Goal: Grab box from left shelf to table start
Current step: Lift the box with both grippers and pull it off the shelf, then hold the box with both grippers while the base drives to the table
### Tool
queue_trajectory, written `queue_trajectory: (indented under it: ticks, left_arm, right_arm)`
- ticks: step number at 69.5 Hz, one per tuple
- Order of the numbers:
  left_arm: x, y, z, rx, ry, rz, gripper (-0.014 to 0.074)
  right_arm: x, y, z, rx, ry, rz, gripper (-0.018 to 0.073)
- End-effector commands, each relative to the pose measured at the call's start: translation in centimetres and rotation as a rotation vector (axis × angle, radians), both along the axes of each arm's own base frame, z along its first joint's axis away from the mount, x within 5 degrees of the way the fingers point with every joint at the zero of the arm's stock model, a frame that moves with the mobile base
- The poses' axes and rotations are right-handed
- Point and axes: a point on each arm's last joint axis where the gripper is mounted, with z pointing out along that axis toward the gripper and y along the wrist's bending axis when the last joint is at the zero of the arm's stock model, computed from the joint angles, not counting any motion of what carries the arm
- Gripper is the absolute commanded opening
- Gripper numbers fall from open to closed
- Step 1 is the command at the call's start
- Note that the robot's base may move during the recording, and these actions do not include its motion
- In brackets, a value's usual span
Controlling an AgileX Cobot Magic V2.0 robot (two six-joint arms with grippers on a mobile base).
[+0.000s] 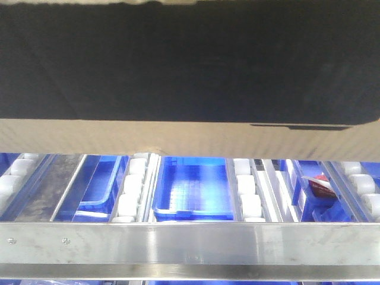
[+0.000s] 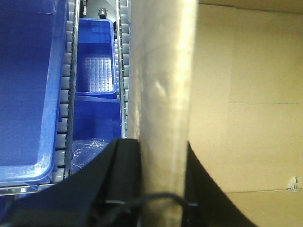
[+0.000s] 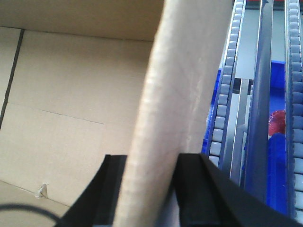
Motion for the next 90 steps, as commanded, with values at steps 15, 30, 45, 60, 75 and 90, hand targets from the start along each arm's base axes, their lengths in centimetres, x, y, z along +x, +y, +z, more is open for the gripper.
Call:
queue_trajectory:
  ticks: [15,30,45,60,75,90]
  left_arm:
    - [-0.60,0.15,0.75,-0.031,0.019,-0.004,-0.0093]
    - [-0.35,0.01,0.32,-0.022,0.035,-0.003,-0.0093]
    - [-0.35,0.01,0.32,-0.022,0.035,-0.003,-0.0093]
    - [-0.35,0.01,0.32,-0.022,0.035,-0.003,-0.0093]
    - [-0.35,0.01,0.32,-0.022,0.035,-0.003,-0.0093]
    - [-0.35,0.01,0.32,-0.022,0.035,-0.003,-0.0093]
  right_arm:
    - [0.42,-0.15,1.73,0.014,-0.132,-0.025,0.0059]
    - [0.42,-0.15,1.73,0.014,-0.132,-0.025,0.0059]
    - [0.42,-0.15,1.73,0.014,-0.132,-0.025,0.0059]
    - [0.42,-0.15,1.73,0.014,-0.132,-0.025,0.0059]
    - [0.42,-0.15,1.73,0.014,-0.132,-0.025,0.0059]
    - [0.42,-0.15,1.73,0.014,-0.132,-0.025,0.0059]
